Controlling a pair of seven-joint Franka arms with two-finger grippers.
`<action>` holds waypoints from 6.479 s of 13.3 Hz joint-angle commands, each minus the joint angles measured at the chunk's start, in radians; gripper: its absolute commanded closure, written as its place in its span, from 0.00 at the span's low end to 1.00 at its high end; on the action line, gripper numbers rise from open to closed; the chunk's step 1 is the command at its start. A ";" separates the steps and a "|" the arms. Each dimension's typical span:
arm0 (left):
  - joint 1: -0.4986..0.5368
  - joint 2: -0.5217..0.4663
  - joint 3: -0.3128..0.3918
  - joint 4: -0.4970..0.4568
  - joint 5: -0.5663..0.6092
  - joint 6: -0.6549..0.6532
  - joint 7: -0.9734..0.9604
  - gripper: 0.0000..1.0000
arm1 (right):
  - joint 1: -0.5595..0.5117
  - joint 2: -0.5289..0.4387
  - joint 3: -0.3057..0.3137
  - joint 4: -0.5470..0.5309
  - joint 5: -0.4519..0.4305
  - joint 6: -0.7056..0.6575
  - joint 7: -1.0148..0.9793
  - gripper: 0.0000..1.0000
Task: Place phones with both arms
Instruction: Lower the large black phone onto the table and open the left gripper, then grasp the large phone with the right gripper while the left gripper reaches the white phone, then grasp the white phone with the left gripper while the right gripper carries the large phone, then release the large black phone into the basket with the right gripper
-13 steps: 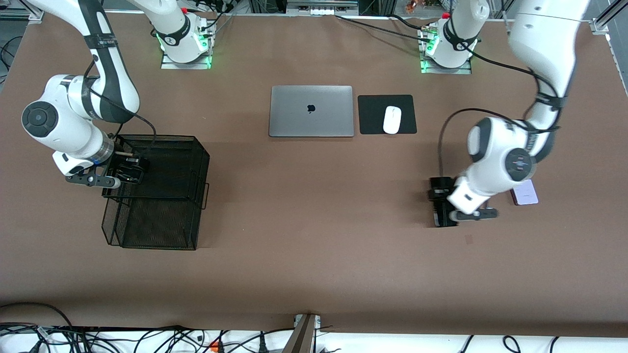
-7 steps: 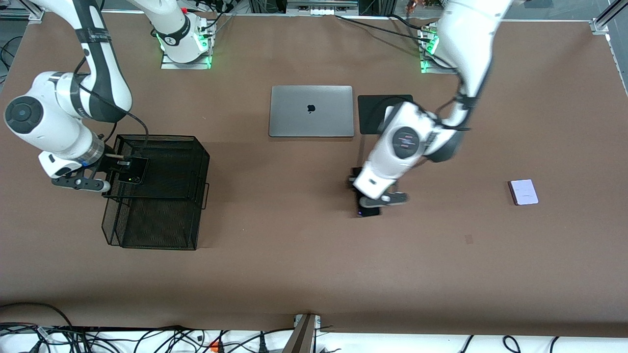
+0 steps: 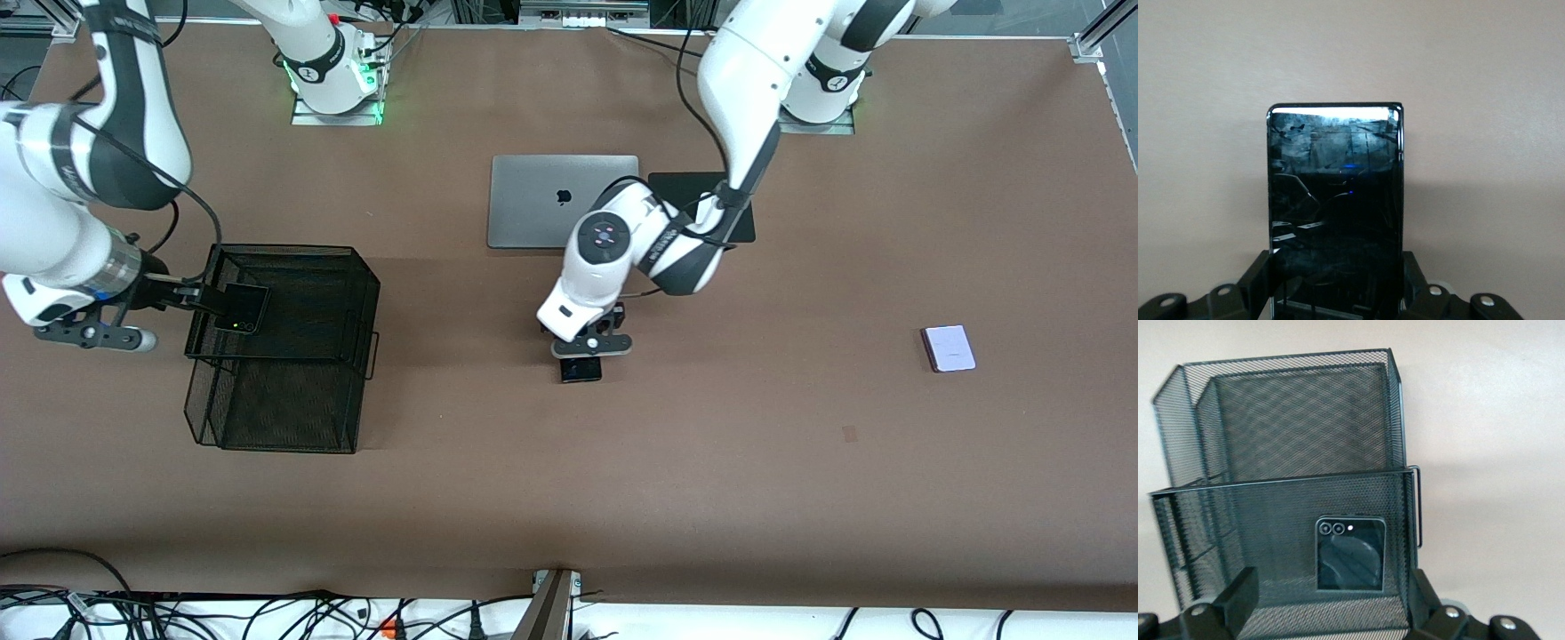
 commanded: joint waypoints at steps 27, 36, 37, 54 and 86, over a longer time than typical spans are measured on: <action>0.412 -0.463 0.101 -0.429 0.134 -0.251 0.673 0.00 | 0.358 0.518 0.286 0.509 0.094 0.111 0.354 0.01; 0.747 -0.540 0.099 -0.618 0.166 -0.072 0.985 0.00 | 0.478 0.730 0.284 0.509 -0.087 0.407 0.495 0.01; 0.768 -0.536 0.101 -0.648 0.166 -0.017 0.991 0.00 | 0.483 0.735 0.284 0.507 -0.089 0.420 0.495 0.01; 0.957 -0.375 0.098 -0.736 0.150 0.340 0.798 0.00 | 0.504 0.750 0.281 0.501 -0.156 0.434 0.560 1.00; 1.246 -0.279 -0.175 -0.681 0.165 0.341 1.008 0.14 | 0.358 -0.060 -0.142 -0.405 -0.075 0.354 0.150 0.30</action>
